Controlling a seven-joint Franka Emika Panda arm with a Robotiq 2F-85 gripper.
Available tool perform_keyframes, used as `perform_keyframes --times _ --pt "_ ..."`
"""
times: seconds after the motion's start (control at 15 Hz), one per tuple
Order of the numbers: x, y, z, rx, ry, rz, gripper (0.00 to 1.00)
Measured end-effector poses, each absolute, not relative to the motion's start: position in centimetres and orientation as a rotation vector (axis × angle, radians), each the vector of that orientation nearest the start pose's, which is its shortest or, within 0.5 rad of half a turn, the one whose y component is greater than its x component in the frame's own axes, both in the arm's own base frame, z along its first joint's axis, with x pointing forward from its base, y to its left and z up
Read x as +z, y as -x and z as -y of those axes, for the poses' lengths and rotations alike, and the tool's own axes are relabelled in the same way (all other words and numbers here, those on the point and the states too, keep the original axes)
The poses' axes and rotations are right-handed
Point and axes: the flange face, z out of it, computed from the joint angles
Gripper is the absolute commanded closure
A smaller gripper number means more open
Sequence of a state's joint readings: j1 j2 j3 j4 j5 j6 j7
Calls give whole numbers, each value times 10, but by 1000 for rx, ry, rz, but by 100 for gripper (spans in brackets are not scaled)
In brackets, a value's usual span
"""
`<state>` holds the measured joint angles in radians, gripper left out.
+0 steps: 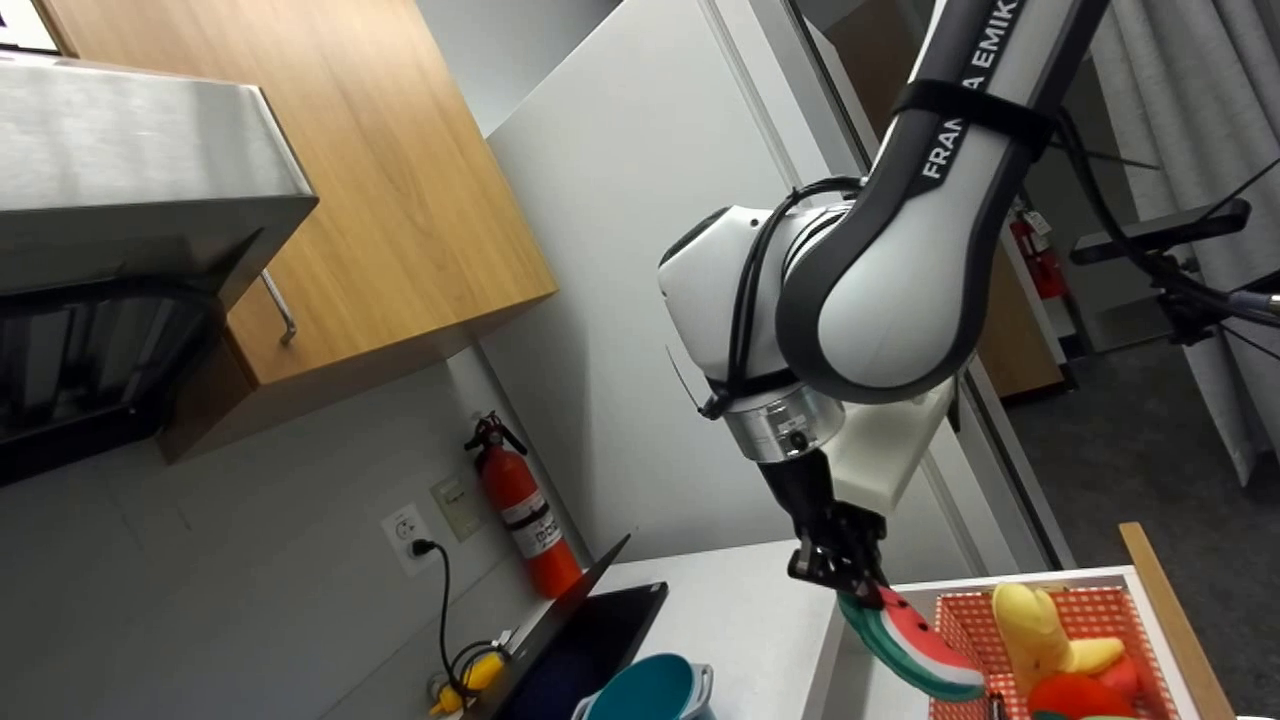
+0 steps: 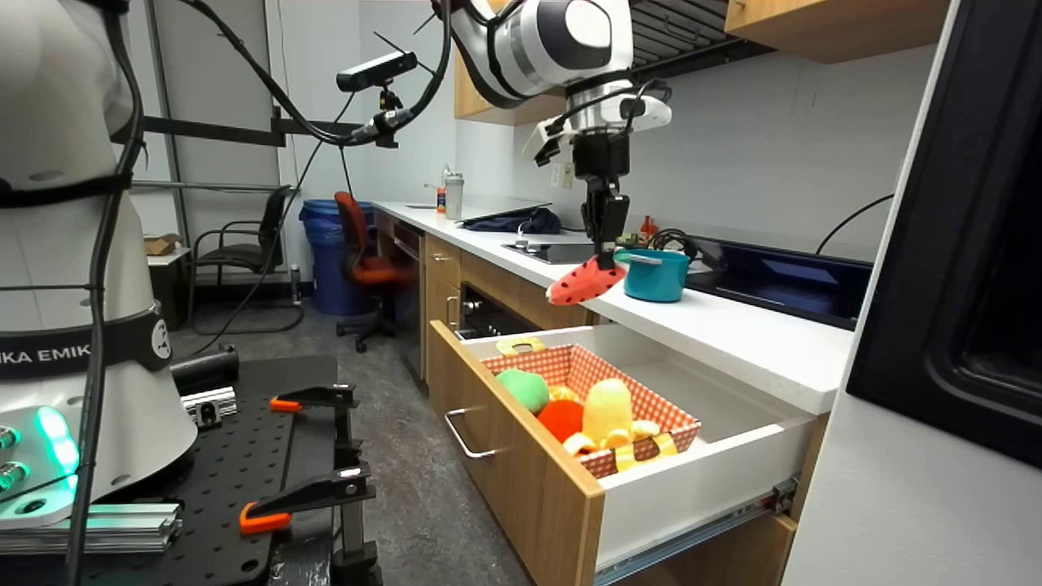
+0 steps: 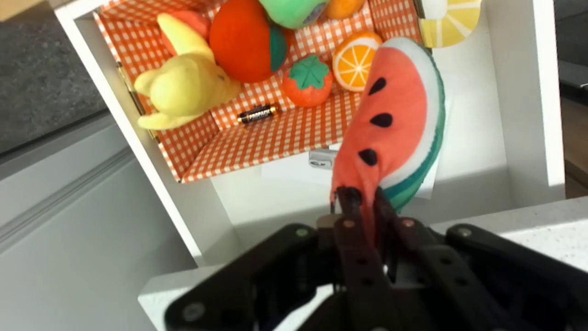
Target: Place the watermelon and banana inside the blue pot, close the drawer
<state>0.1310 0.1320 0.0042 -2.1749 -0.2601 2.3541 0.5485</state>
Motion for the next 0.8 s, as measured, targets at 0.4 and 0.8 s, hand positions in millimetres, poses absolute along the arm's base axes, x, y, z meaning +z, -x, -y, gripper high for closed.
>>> perform_keyframes --times 0.4,0.8 --pt "376 -575 -101 -477 3389 -211 97" --pt "403 -598 -123 -758 3424 -84 97"
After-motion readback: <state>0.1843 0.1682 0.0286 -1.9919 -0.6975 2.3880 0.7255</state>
